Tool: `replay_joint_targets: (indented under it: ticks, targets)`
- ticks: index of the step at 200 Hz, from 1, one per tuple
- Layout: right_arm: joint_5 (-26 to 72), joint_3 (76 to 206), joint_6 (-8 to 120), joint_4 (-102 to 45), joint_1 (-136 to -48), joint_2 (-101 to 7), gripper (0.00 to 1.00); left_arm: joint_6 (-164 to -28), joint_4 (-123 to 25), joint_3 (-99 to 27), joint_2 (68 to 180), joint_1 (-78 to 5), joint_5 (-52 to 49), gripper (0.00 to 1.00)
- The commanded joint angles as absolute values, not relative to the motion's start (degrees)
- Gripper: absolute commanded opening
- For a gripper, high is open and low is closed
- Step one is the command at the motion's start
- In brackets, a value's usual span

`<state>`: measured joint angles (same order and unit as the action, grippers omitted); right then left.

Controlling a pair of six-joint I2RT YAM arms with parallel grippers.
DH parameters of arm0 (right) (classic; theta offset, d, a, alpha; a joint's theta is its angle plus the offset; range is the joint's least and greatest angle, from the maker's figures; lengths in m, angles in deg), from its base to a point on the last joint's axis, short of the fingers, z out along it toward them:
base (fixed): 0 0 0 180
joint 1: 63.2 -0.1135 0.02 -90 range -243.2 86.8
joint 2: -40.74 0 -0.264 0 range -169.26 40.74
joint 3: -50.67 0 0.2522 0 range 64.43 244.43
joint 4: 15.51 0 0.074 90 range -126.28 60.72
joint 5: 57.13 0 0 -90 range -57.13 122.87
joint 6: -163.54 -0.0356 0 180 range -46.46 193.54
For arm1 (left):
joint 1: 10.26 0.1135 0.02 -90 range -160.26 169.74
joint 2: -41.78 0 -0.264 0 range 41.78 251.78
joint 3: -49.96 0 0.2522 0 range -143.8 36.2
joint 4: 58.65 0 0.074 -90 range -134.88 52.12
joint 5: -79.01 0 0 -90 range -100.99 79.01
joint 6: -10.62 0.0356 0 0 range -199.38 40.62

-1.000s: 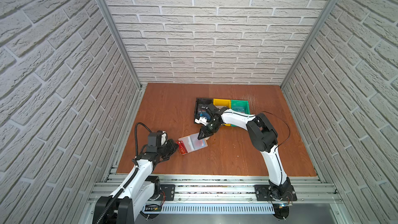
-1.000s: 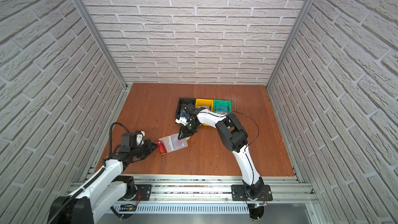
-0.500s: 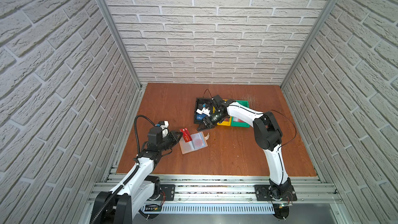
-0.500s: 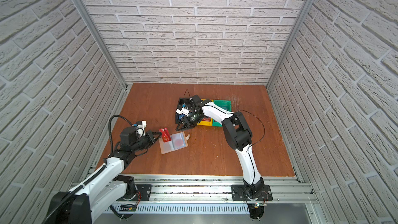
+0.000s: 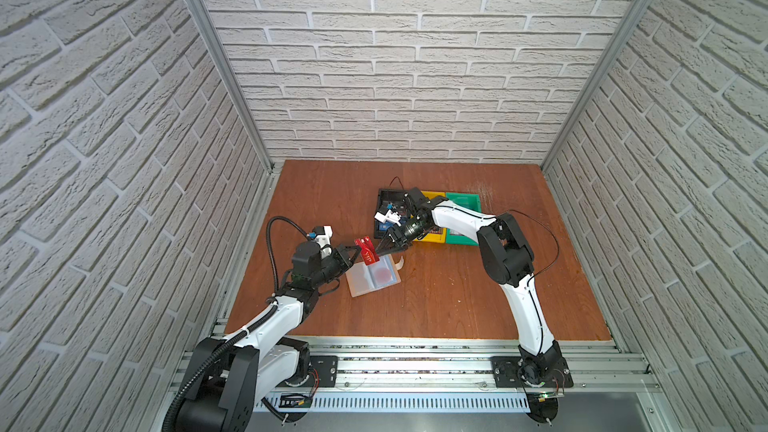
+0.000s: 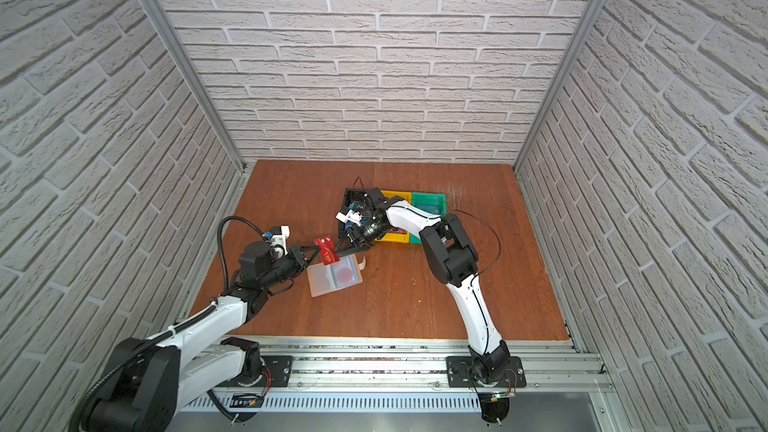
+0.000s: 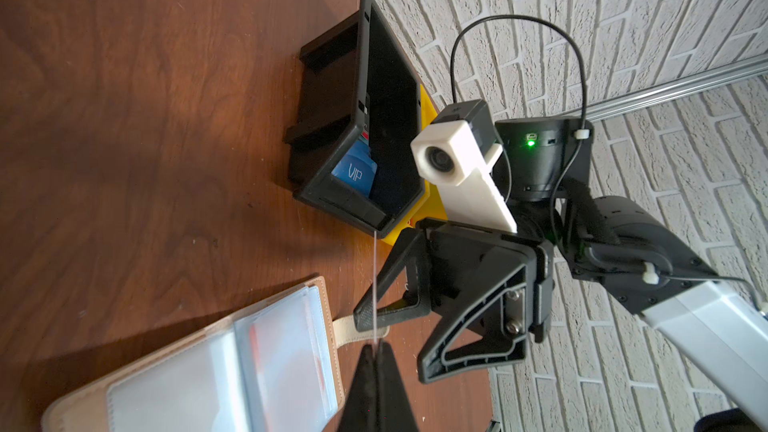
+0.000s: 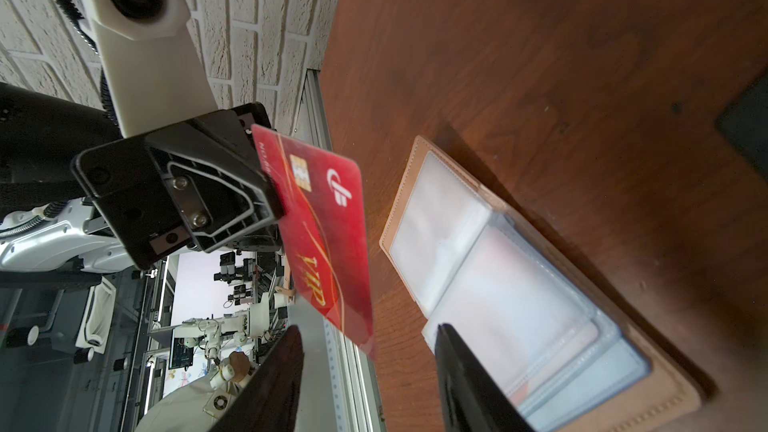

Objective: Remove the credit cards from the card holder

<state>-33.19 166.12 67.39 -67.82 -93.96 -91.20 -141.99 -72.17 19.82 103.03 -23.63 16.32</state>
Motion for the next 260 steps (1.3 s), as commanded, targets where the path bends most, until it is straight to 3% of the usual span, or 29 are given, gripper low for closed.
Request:
replay_joint_targets:
  ticks: [1, 172, 193, 213, 223, 260]
  targets:
    - [-36.1, 167.2, 65.9, -64.7, -94.7, -91.0, 0.51, -141.5, -76.5, 19.3, 103.7, -24.2, 15.1, 0.00]
    - [-39.6, 169.2, 61.2, -59.2, -95.6, -92.7, 0.31, -142.1, -80.3, 17.2, 110.6, -25.6, 16.3, 0.00]
    - [-39.8, 169.2, 61.0, -59.0, -95.6, -92.5, 0.25, -142.1, -80.2, 17.5, 110.7, -25.8, 16.2, 0.00]
    - [-40.1, 169.2, 61.1, -59.1, -95.6, -92.3, 0.12, -141.8, -79.3, 17.6, 111.0, -25.9, 16.2, 0.00]
    - [-40.3, 169.3, 61.4, -59.3, -95.5, -92.0, 0.06, -141.4, -78.7, 17.5, 111.4, -26.2, 16.3, 0.04]
    - [-38.9, 175.2, 75.5, -76.7, -94.6, -92.4, 0.05, -139.8, -76.0, 17.1, 113.5, -26.9, 17.5, 0.16]
